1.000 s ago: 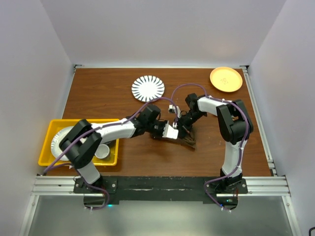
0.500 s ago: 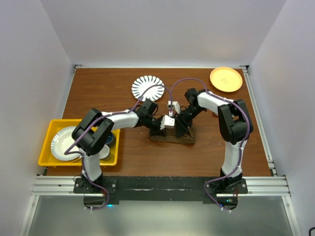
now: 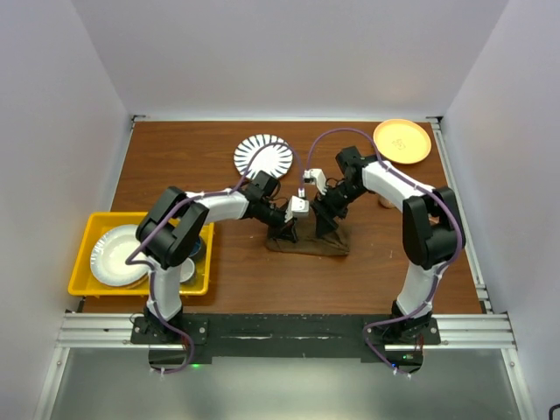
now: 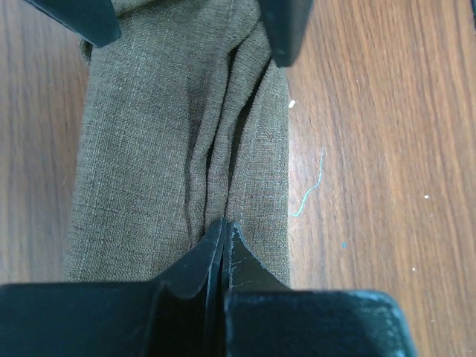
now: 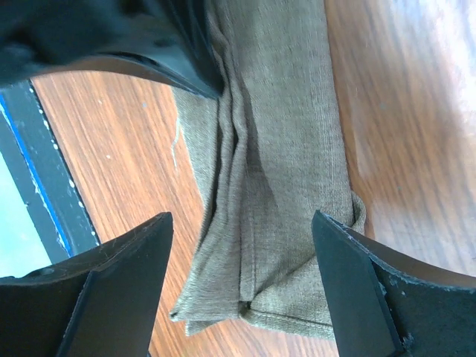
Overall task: Fold the napkin into a case and place the utensils inside
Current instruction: Fold the 2/3-rectangle-folded napkin at the center of the board.
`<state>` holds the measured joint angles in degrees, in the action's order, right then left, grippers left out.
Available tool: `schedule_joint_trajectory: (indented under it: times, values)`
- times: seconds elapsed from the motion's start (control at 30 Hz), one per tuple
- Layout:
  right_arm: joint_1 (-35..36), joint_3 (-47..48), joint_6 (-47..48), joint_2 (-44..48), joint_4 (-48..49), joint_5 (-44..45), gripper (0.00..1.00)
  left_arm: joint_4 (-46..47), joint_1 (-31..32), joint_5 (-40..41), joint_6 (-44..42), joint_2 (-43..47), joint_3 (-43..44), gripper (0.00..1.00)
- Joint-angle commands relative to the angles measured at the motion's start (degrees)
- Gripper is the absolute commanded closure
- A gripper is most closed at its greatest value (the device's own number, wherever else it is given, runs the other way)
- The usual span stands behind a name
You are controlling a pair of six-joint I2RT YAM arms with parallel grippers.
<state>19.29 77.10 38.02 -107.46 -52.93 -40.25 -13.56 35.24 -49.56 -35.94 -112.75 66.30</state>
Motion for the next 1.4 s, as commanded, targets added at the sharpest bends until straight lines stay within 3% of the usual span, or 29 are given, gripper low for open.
schedule_joint_trajectory:
  times: [0.0,0.43,0.73,1.0,1.27,1.37]
  values:
    - [0.66,-0.28,0.82,4.18,1.08,-2.56,0.20,-4.98,-0.70,0.61,2.72,-2.82,2.15,1.00]
    - [-3.64,-3.88,18.22,6.99,-3.50,-1.23,0.17,-8.94,-1.67,1.31,4.65,-5.64,5.50,1.00]
    - [-3.91,-12.84,21.04,14.12,1.68,-1.07,0.17,-8.23,-1.93,0.87,6.76,-7.57,6.03,1.00]
    - [-3.38,-14.96,22.10,14.47,4.58,1.66,0.18,-8.50,-2.11,-0.27,7.47,-8.80,6.12,1.00]
    - [-2.85,-15.67,24.47,13.50,4.06,1.58,0.30,-7.79,-2.99,-1.33,10.19,-9.33,5.50,1.00]
    - [-2.51,-15.14,26.31,13.85,1.78,0.61,0.27,-7.53,-3.16,-0.89,10.37,-9.51,5.50,1.00]
